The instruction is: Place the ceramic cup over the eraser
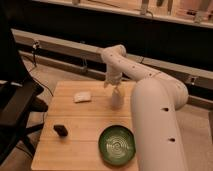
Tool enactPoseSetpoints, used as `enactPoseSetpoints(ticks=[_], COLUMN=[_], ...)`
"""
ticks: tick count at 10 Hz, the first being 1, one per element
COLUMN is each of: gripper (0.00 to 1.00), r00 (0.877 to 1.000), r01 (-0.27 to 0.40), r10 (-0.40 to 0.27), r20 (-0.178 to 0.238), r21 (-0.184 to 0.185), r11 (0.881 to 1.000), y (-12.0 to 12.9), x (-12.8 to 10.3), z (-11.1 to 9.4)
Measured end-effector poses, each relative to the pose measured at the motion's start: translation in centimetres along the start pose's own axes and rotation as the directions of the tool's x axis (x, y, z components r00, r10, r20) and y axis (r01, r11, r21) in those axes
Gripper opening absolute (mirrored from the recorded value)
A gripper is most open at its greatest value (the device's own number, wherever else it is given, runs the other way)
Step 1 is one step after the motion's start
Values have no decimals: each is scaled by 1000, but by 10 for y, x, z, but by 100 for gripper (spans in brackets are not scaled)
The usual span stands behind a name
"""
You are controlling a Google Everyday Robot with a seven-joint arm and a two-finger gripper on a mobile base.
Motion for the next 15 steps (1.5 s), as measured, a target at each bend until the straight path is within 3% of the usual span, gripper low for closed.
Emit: enactPoseSetpoints(ticks=[5,10,15], gripper=[80,80,79], r00=[998,997,996], r01=[-58,-26,-50], r10=[58,26,51], r20=[32,74,67], r21=[7,-5,-8], r11=[998,1000,999], y=[16,13,17], x=[21,3,12], z=[2,13,13])
